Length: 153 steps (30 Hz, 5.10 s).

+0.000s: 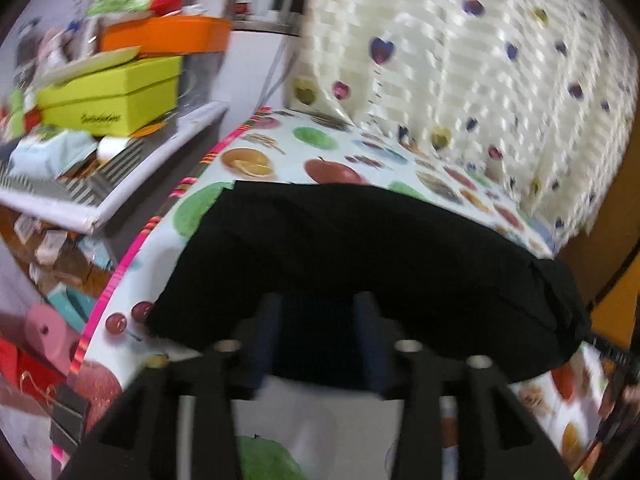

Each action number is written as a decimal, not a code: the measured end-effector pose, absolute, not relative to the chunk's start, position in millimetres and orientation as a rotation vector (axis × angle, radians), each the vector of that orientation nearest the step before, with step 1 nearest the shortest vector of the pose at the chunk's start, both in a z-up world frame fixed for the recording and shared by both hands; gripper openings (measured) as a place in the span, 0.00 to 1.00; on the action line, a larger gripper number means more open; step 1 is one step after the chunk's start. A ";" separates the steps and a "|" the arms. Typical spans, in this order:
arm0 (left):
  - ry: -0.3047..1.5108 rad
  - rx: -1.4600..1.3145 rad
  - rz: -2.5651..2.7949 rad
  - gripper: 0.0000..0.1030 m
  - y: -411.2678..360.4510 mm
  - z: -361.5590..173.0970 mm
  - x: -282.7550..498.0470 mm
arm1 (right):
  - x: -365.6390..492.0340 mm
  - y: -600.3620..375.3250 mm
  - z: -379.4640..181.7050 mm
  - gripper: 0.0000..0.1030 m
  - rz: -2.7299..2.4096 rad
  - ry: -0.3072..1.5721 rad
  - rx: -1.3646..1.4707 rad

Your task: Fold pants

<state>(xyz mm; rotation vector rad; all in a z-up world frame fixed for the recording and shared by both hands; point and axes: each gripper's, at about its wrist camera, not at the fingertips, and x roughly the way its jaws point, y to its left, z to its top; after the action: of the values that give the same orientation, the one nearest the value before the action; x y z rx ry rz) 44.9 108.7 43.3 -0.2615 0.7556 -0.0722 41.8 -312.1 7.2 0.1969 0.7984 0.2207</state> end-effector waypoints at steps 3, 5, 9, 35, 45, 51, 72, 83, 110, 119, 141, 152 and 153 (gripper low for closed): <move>0.779 -0.338 -0.043 0.51 115.9 41.5 57.2 | 38.5 -330.0 5.9 0.44 0.168 0.793 0.302; 0.777 -0.381 -0.035 0.51 116.3 43.5 65.1 | 38.7 -340.1 4.9 0.45 0.136 0.793 0.362; 0.771 -0.447 0.009 0.51 111.1 49.3 86.3 | 42.3 -358.6 2.8 0.49 0.098 0.792 0.476; 0.746 -0.388 0.114 0.04 134.4 37.2 77.5 | 20.1 -408.1 9.3 0.49 -0.153 0.703 0.596; 0.738 -0.478 0.067 0.06 157.5 25.4 49.1 | 19.0 -409.8 7.7 0.49 -0.179 0.714 0.587; 0.746 -0.528 0.071 0.34 163.4 20.3 50.7 | 18.7 -410.9 5.4 0.49 -0.189 0.720 0.593; 0.775 -0.422 0.132 0.03 148.1 22.4 72.6 | 31.8 -410.6 8.3 0.39 -0.203 0.740 0.448; 0.758 -0.394 0.103 0.03 139.1 32.1 73.6 | 43.9 -398.6 14.6 0.07 -0.179 0.797 0.264; 0.807 -0.412 0.124 0.06 158.8 9.9 48.3 | -0.7 -425.9 24.6 0.10 -0.176 0.741 0.360; 0.801 -0.403 0.115 0.05 156.5 14.3 52.0 | 18.2 -288.7 14.0 0.43 0.200 0.771 -0.191; 0.777 -0.405 0.078 0.02 153.6 25.4 56.2 | 39.8 -243.4 7.2 0.04 0.471 0.783 -0.372; 0.818 -0.440 0.106 0.02 164.9 5.6 37.3 | 23.5 -249.4 -2.8 0.05 0.512 0.820 -0.299; 0.811 -0.439 0.101 0.02 164.3 4.9 35.4 | 24.4 -250.8 -1.8 0.06 0.512 0.820 -0.292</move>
<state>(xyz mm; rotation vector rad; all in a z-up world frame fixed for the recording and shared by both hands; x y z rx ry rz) 35.4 164.3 4.9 -0.4394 0.8105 0.1006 24.4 -250.8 -1.8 -0.2921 0.8203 0.5124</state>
